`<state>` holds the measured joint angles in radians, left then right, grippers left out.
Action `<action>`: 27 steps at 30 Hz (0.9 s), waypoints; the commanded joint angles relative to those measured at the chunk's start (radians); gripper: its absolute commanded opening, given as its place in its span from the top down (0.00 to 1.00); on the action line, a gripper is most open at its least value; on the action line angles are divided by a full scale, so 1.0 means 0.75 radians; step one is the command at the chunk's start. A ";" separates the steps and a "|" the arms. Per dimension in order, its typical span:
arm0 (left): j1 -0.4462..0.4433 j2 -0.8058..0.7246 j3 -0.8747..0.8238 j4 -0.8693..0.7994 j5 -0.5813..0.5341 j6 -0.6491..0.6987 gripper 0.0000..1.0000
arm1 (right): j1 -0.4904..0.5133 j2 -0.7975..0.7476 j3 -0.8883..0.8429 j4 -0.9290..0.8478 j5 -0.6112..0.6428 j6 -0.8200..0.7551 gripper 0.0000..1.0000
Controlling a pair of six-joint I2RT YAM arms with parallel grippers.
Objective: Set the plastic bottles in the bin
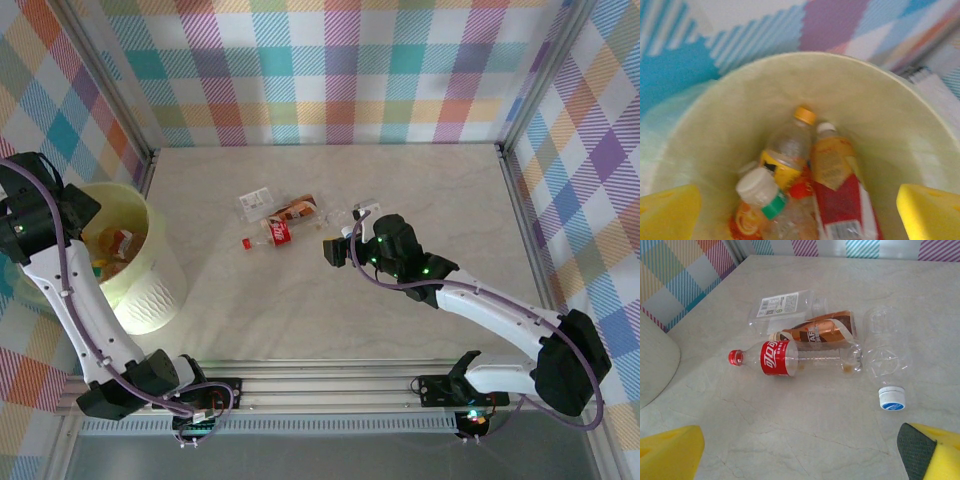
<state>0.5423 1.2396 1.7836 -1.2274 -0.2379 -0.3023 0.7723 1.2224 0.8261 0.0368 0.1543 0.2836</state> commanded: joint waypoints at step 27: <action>-1.307 0.088 -0.327 0.826 0.364 -0.225 0.00 | -0.009 -0.156 -0.100 -0.171 0.263 0.275 0.00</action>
<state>-0.4023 1.2465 1.5360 -0.6682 0.0727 -0.4717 0.7719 1.1187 0.7475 -0.0505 0.3103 0.4522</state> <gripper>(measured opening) 0.998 0.996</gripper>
